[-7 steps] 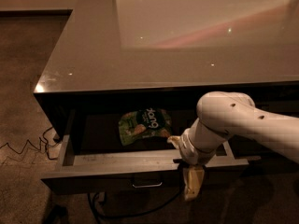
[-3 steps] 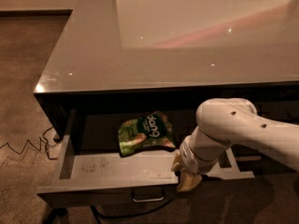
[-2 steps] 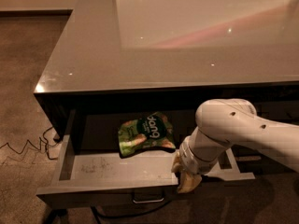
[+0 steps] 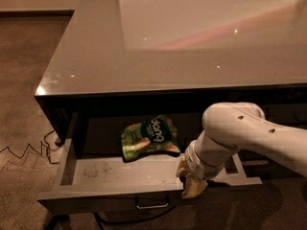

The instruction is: Open top drawer

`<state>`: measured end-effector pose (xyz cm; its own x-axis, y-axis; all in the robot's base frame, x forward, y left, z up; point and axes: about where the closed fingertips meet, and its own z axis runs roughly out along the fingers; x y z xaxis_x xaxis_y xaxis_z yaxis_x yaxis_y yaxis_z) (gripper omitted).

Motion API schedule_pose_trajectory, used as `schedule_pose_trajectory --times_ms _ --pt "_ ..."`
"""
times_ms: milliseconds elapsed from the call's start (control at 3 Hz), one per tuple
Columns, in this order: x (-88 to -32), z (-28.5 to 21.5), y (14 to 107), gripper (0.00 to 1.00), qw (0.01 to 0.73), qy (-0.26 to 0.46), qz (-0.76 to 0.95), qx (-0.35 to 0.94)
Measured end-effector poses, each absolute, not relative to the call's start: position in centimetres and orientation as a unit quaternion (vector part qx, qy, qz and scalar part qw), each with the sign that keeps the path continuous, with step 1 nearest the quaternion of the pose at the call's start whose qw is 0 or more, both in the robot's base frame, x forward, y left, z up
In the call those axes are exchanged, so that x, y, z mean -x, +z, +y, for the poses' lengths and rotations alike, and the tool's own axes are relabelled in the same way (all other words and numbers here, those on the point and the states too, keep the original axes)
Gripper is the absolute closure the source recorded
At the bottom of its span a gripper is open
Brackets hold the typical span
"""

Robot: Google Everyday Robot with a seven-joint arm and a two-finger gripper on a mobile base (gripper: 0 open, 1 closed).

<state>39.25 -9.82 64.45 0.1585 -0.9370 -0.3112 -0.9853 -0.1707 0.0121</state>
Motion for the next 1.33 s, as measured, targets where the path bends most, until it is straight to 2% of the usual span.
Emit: schedule_pose_trajectory --times_ms 667,1000,1333 --pt "-38.9 -9.8 64.7 0.12 0.109 0.127 0.634 0.755" --pt "-38.5 -10.0 65.5 0.0 0.126 0.133 0.627 0.757" --pt "-38.0 -10.1 66.7 0.0 0.144 0.134 0.619 0.761"
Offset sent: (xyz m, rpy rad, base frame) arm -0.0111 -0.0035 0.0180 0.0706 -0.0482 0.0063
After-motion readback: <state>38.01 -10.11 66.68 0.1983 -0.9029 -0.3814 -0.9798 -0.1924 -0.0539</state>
